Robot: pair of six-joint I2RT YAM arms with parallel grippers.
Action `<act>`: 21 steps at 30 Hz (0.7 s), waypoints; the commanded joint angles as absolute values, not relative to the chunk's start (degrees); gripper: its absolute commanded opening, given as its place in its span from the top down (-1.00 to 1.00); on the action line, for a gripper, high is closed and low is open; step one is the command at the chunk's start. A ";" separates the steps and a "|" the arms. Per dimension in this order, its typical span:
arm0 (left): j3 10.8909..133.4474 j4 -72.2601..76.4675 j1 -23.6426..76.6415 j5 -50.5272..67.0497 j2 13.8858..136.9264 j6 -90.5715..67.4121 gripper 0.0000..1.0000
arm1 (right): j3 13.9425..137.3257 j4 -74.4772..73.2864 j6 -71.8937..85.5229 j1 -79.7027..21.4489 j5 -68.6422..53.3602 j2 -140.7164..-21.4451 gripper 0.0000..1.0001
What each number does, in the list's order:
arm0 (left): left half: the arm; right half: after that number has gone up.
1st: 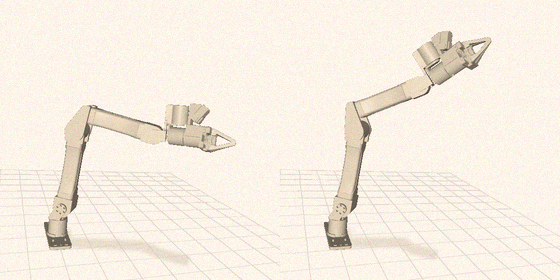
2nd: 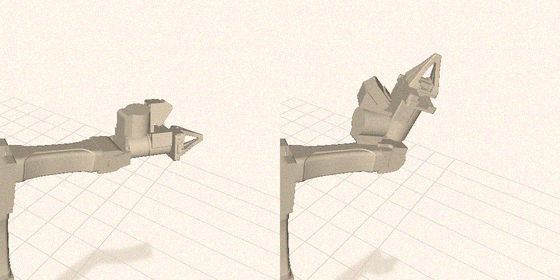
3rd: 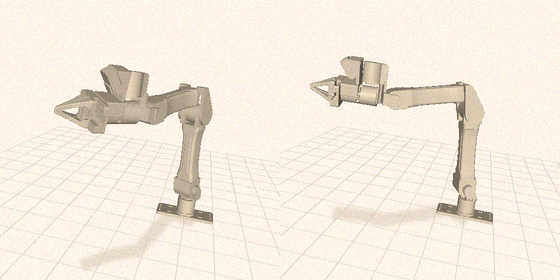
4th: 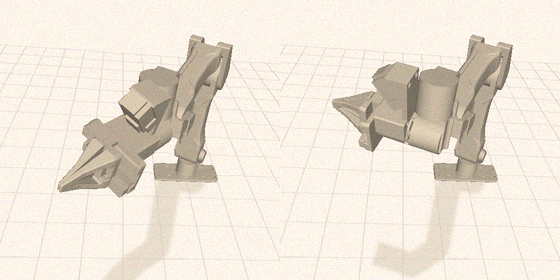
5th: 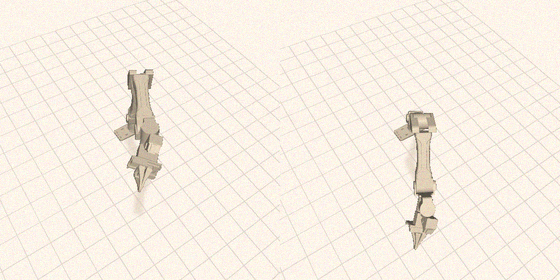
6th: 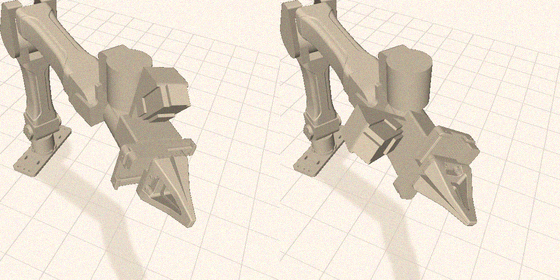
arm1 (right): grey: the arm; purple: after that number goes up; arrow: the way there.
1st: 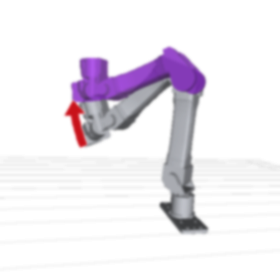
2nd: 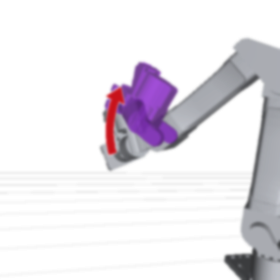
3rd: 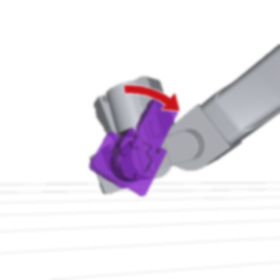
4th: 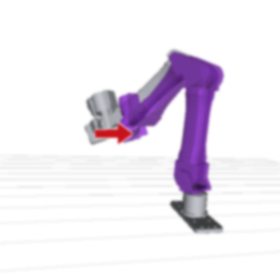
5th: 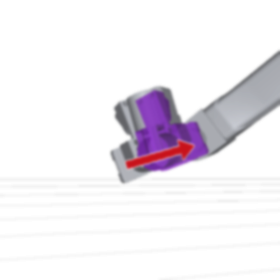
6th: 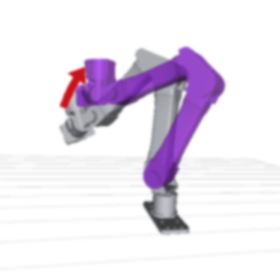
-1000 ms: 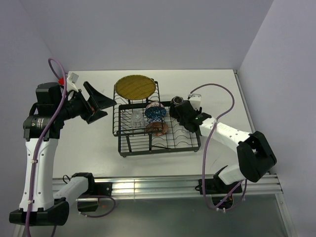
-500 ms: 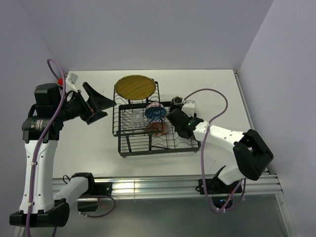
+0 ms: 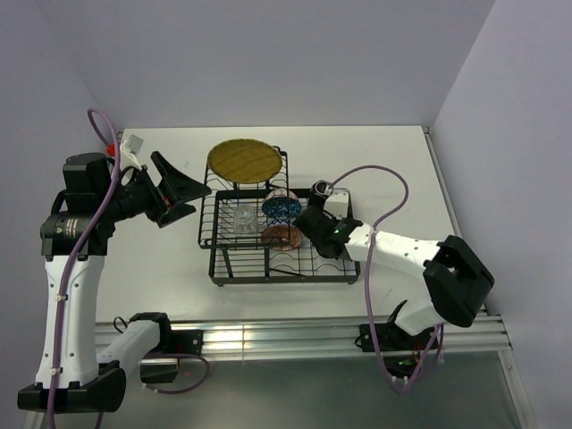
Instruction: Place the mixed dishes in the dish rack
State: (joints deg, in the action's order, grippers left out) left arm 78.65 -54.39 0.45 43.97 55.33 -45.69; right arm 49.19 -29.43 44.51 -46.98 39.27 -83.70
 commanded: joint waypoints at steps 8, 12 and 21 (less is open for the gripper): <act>78.57 -54.14 0.18 46.05 55.46 -43.51 -0.98 | 56.32 -37.18 40.79 -46.94 47.46 -83.23 1.00; 81.12 -55.81 0.18 44.56 56.60 -42.28 -0.99 | 58.53 -37.09 39.29 -46.85 48.43 -82.27 1.00; 83.94 -52.84 0.18 43.50 56.25 -43.06 -0.98 | 67.05 -41.21 34.99 -46.15 42.64 -70.67 1.00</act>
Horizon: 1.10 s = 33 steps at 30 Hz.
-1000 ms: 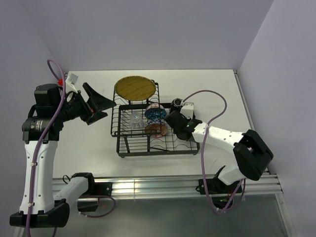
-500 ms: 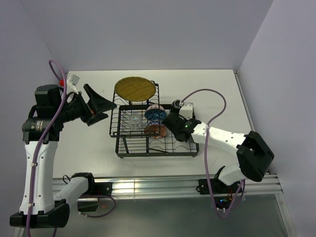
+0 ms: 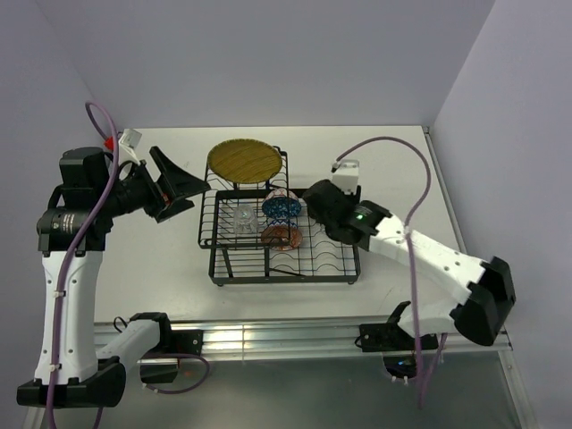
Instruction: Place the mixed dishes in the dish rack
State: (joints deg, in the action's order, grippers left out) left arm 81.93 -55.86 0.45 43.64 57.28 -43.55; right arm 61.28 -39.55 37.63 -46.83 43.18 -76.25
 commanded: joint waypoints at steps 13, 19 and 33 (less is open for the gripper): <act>87.17 -50.09 4.63 39.74 55.72 -40.00 -0.69 | 76.36 -32.69 17.76 -45.88 27.35 -59.66 1.00; 83.62 -38.09 17.04 39.07 56.51 -52.31 -0.69 | 85.95 -31.65 18.90 -45.88 18.21 -62.84 1.00; 70.35 -6.70 18.46 42.45 57.31 -96.98 -0.54 | 91.06 -8.81 25.75 -46.05 6.24 -65.04 1.00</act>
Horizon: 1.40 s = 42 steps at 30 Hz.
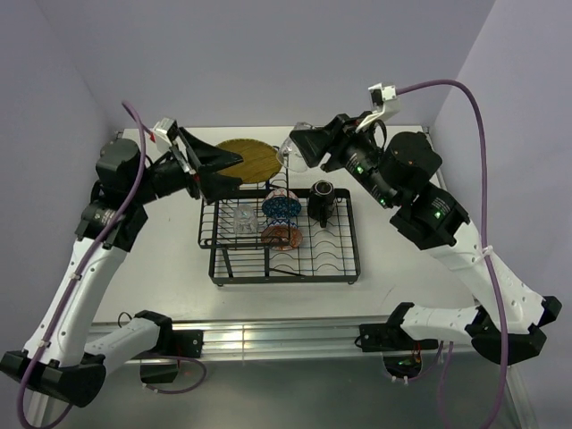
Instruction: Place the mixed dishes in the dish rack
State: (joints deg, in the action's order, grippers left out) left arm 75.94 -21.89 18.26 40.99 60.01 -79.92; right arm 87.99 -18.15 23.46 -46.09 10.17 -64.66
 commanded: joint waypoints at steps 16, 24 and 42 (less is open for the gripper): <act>59.77 24.78 20.65 32.61 54.67 -123.93 -0.38 | 86.22 4.65 33.57 -46.14 -2.02 -67.67 1.00; 57.66 27.59 21.09 32.17 54.32 -125.51 -0.38 | 85.43 8.26 38.40 -46.49 -5.71 -70.05 1.00; 53.53 43.16 21.27 30.14 56.78 -131.22 1.00 | 87.35 1.59 36.83 -51.07 -9.23 -72.77 0.37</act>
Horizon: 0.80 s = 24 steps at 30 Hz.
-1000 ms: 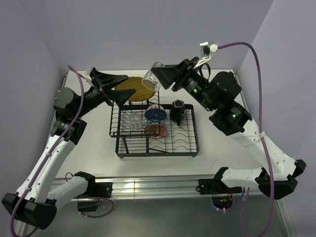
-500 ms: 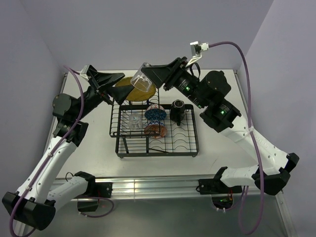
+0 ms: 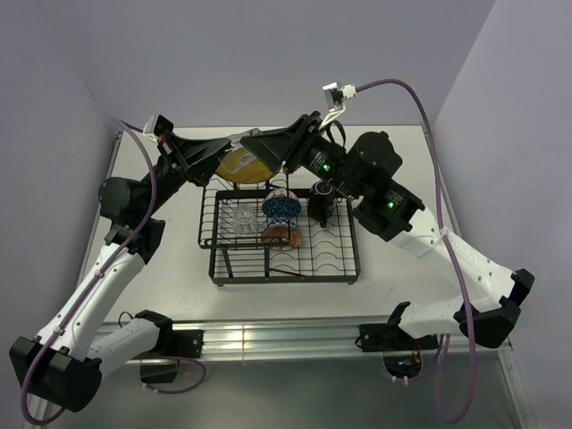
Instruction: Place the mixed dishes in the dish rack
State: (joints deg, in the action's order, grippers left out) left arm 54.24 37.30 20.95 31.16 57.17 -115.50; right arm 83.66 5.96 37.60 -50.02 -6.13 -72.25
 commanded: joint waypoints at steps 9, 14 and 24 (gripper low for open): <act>50.01 47.46 20.83 41.65 57.22 -128.68 1.00 | 102.98 -19.76 40.96 -43.61 -27.66 -75.06 -0.46; 49.48 46.76 20.74 45.52 57.31 -125.17 1.00 | 105.12 -26.00 42.54 -40.52 -40.69 -76.46 -0.48; 52.20 46.50 20.65 46.05 58.01 -124.63 1.00 | 102.83 -32.51 36.05 -40.34 -40.44 -75.50 -0.51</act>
